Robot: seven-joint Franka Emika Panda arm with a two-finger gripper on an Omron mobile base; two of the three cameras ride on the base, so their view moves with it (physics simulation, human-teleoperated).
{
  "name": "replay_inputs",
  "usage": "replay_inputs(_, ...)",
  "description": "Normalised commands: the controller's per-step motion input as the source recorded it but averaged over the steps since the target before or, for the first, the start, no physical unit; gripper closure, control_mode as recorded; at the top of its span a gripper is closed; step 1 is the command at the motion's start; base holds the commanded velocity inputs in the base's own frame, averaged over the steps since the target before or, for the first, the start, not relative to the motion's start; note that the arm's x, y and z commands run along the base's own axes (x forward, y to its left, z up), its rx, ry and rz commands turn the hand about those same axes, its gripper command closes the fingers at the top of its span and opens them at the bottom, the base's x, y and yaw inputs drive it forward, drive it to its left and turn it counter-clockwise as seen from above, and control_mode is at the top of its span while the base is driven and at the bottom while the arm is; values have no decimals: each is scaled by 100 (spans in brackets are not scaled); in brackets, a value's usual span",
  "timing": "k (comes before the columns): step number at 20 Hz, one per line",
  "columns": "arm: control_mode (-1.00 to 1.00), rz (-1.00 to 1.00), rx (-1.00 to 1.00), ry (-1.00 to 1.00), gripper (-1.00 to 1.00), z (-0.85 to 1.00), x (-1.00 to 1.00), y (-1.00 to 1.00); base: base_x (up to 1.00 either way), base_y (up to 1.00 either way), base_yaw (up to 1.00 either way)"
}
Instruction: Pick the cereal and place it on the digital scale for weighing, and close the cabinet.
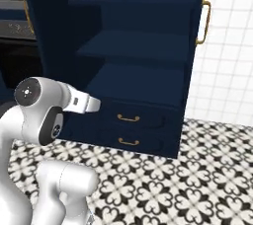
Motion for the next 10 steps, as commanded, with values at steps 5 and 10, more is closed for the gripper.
replay_inputs(5, 100, 0, 0, 0, -100, 0, 0, 0, 75, 48, -19)
replay_inputs(10, 100, 0, 0, 0, -100, 0, 0, 0, 52, 33, -10)
